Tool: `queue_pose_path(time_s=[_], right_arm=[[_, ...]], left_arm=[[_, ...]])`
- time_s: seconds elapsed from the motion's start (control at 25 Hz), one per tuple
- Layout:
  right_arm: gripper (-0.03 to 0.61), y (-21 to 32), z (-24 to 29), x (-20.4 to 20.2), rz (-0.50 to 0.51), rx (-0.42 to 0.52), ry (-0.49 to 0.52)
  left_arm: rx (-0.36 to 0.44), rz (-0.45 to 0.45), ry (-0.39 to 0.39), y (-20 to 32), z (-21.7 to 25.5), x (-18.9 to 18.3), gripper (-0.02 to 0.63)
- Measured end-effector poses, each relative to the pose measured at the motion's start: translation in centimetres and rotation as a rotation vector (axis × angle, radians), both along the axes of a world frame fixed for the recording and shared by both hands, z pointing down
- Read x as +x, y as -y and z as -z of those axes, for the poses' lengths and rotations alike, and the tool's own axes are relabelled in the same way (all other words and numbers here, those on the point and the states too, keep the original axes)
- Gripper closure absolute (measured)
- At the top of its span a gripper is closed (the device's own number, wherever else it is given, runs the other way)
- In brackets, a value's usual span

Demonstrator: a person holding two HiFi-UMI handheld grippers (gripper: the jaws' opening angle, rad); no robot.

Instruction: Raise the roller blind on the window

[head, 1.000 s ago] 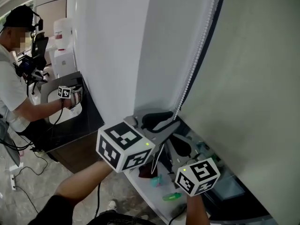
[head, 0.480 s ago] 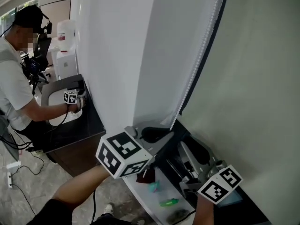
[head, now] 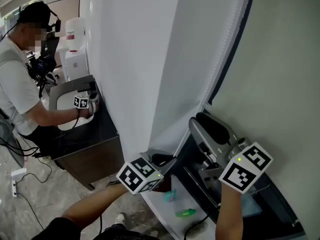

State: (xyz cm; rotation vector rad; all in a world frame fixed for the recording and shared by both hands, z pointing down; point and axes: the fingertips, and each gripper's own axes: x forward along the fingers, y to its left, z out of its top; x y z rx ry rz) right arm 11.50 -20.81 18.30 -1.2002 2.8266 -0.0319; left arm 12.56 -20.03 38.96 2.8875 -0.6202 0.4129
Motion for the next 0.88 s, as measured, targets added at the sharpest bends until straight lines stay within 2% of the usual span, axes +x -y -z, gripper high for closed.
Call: queue_pose_path(time_s=[0.16, 0.2, 0.28, 0.4, 0.52, 0.6, 0.76, 0.88], right_arm=[[0.481, 0.8, -0.4, -1.0, -0.001, 0.011, -0.048], [0.521, 0.9, -0.5, -1.0, -0.005, 0.019, -0.059], [0.558, 0.8, -0.6, -1.1, -0.004, 0.035, -0.069], [0.565, 0.6, -0.6, -0.9, -0.025, 0.070, -0.057], [0.569, 1.0, -1.2, 0.0, -0.092, 0.131, -0.074], [0.569, 1.2, -2.0, 0.2, -0.101, 0.123, -0.082], [0.569, 1.4, -5.6, -0.1, -0.109, 0.069, -0.127], [0.569, 1.0, -9.2, 0.1, -0.113, 0.018, -0.143]], left_arm=[[-0.097, -0.016, 0.049, -0.7, -5.6, -0.1, 0.603], [-0.109, -0.019, 0.045, -0.8, -6.3, -0.1, 0.603], [-0.116, -0.027, 0.041, -1.0, -6.7, 0.1, 0.603], [-0.123, -0.053, 0.038, -0.9, -6.6, -0.1, 0.601], [-0.136, -0.067, 0.013, -0.9, -6.1, -1.0, 0.586], [-0.133, -0.076, -0.072, -1.2, -3.8, -1.5, 0.490], [-0.073, -0.099, -0.291, -1.2, 4.6, -2.4, 0.489], [0.004, -0.095, -0.365, -0.6, 9.8, -2.6, 0.489]])
